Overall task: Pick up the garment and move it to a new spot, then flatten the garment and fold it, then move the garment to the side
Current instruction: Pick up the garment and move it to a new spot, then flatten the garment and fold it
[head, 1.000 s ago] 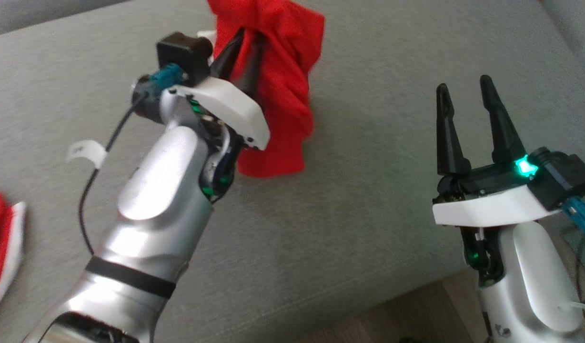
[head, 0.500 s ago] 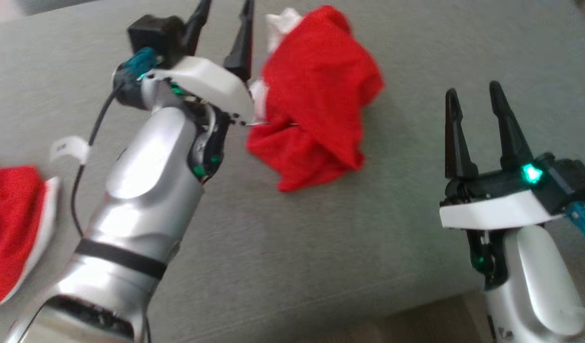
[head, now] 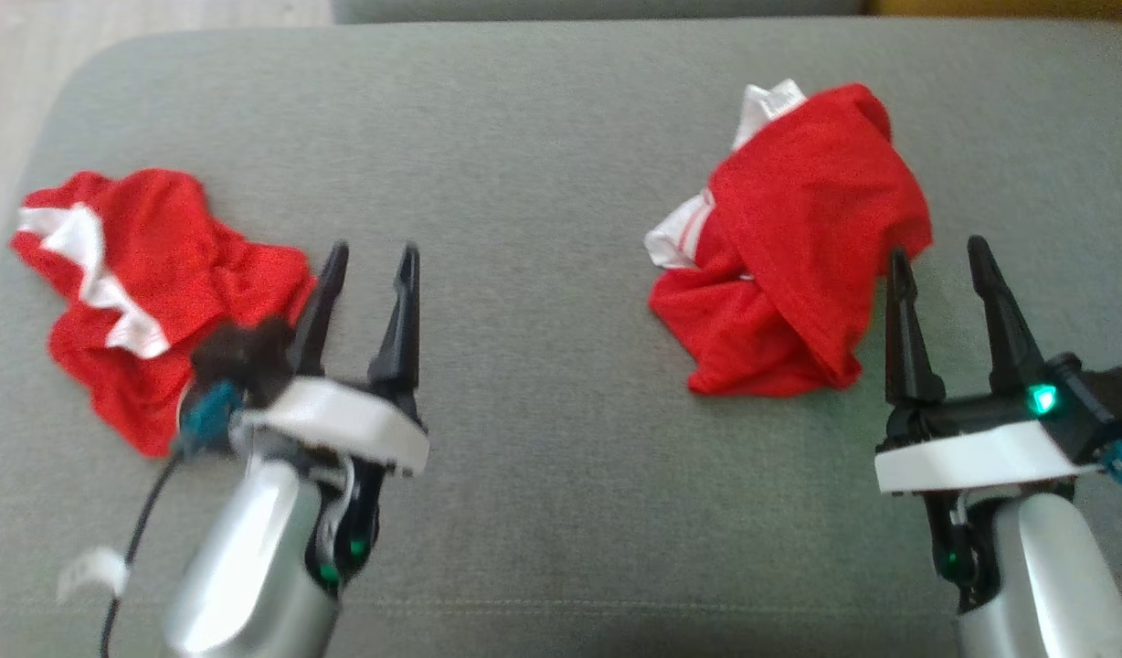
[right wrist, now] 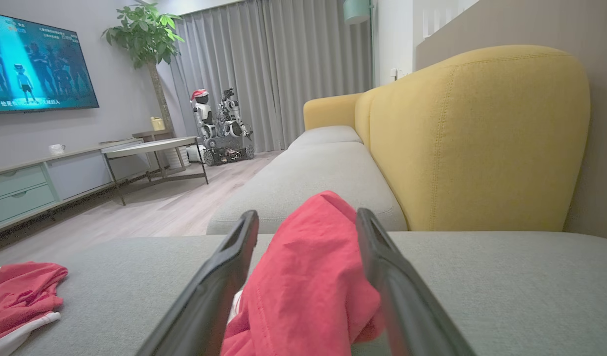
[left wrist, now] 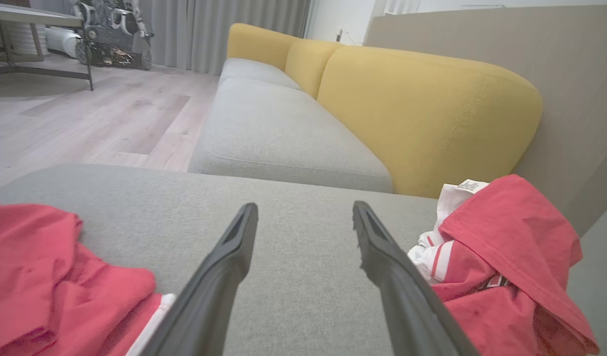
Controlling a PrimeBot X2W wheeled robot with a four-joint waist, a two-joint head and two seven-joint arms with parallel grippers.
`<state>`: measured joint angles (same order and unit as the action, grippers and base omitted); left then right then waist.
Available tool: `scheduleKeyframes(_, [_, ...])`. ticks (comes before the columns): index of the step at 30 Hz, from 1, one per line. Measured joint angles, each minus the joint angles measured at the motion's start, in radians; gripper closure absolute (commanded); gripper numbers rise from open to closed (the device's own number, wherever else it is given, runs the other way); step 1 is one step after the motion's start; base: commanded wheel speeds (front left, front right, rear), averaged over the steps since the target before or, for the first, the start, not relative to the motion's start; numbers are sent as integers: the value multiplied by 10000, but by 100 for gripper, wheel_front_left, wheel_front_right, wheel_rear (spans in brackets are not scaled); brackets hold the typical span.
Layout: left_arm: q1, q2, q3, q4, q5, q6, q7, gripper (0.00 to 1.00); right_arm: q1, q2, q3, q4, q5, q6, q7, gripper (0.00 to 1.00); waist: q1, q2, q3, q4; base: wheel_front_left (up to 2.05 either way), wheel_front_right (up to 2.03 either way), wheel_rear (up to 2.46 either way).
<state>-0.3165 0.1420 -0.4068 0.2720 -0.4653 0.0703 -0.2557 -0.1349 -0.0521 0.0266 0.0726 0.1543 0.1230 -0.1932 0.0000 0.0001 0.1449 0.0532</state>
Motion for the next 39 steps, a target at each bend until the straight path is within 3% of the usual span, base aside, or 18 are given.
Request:
scheduleKeyframes(11, [1297,-790,840,-932,926,-286,0,0,439,15,-54,428,-63,0,-2,0,0,0,-460,257,0,0,0])
scheduleKeyframes(21, [1662,-922,1252,-830,1208,-671,0,0,434,25,96,608,-311,0,48,0,0,0,-518,190,0,0,0])
scheduleKeyframes(32, [1596,-945,734,-832,972,-650,0,0,-721,12,748,1816,-1580,0,1108,0,0,0,19,378,0,0,0])
scheduleKeyframes(39, [1187,-951,322,-838,746,-558,0,0,-1820,-19,324,3189,-2197,0,1409,0,0,0,509,740,0,0,0])
